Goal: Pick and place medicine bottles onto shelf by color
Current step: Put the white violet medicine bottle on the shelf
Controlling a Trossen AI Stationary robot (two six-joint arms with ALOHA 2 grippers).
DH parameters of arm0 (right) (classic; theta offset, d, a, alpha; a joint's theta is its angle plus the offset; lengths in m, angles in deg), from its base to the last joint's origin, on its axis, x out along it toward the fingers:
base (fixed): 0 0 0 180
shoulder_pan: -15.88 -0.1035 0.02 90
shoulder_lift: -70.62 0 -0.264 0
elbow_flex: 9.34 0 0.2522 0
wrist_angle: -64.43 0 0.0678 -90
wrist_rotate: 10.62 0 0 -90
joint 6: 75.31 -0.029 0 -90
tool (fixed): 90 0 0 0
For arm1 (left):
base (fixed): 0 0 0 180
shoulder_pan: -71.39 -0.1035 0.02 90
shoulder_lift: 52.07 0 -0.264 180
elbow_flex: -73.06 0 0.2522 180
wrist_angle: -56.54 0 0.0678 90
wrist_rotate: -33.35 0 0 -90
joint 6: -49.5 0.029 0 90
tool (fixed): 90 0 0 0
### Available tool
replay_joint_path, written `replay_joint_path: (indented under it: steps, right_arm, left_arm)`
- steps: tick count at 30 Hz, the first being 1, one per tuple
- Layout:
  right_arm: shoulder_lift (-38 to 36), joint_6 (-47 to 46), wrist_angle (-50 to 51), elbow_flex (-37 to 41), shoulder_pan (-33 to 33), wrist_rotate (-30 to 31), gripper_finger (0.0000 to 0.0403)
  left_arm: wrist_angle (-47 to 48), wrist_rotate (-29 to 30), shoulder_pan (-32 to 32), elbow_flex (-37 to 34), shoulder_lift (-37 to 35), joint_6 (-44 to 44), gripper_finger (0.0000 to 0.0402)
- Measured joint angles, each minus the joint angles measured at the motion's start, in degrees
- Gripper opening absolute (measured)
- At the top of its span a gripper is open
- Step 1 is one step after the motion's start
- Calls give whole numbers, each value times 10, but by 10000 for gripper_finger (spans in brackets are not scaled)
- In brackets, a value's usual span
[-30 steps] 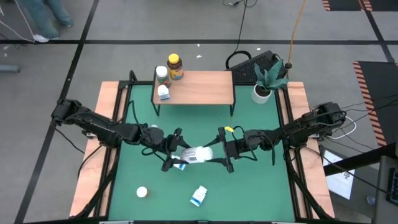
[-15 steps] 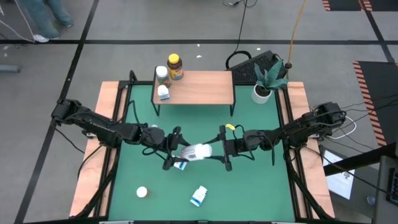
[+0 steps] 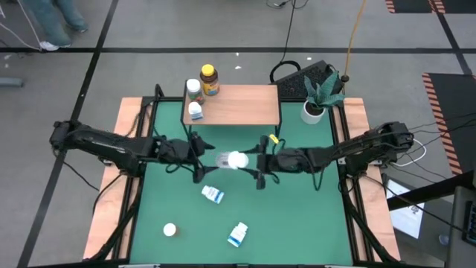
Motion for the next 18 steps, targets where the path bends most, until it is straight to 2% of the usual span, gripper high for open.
replay_joint_path:
  steps: [4,8,14,18]
  right_arm:
    - [0,-2,157,-107,42,-1,231]
    - [0,-4,263,-216,94,-5,231]
    - [33,-26,355,-376,175,-77,232]
    - [78,-21,404,-470,205,-91,232]
  left_arm:
    - [67,7,-1,0,-81,-26,380]
    - [135,56,-1,0,-169,-41,367]
    - [213,137,-5,0,-255,-42,343]
    - [230,144,-15,0,-276,-41,327]
